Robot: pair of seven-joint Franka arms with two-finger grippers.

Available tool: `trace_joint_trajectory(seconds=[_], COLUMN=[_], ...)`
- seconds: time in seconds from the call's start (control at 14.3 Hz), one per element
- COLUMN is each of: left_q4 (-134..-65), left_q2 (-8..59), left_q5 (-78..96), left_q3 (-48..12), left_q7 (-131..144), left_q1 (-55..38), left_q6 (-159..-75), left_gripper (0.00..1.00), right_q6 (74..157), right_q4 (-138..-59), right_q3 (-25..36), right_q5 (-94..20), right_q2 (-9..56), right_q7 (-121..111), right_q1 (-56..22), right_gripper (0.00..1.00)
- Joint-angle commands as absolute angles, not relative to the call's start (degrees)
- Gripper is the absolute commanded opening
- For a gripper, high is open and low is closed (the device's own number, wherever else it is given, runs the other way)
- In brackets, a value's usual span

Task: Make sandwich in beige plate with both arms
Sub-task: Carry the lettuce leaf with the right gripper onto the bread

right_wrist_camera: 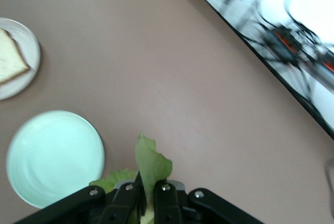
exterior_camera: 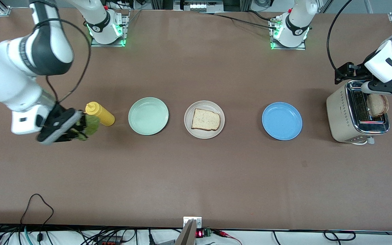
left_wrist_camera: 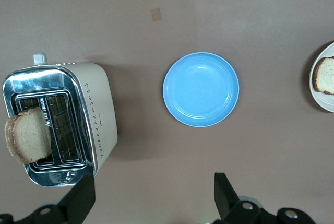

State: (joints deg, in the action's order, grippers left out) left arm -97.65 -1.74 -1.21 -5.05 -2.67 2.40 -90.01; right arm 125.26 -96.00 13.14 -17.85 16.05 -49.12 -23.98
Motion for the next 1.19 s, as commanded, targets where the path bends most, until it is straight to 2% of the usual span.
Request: trace_joint_trajectory(seconds=[0.0, 0.63, 0.98, 1.12], left_q4=[-96.0, -96.1, -96.0, -96.1], left_q2=[-1.0, -1.0, -1.0, -1.0], left_q5=[-0.3, -0.3, -0.3, -0.3], left_q3=[-4.9, -4.8, -4.8, -4.8], left_q7=[-3.7, -3.7, -3.7, -3.7], left_q1=[2.5, 2.6, 2.6, 2.6], left_q6=[-88.9, -88.9, -88.9, -88.9], left_gripper=[1.00, 1.00, 1.00, 1.00], right_q6=[123.7, 125.1, 136.6, 140.4], right_q4=[-92.2, -88.7, -88.3, -85.2], right_q3=[13.8, 13.9, 14.0, 14.0], right_q5=[-20.3, -25.1, -25.1, -25.1], right_q2=[20.1, 30.2, 37.1, 40.6], right_q7=[-49.7, -44.7, -42.2, -38.3], right_q1=[-29.2, -41.6, -48.6, -50.6], right_gripper=[0.03, 0.03, 0.03, 0.03])
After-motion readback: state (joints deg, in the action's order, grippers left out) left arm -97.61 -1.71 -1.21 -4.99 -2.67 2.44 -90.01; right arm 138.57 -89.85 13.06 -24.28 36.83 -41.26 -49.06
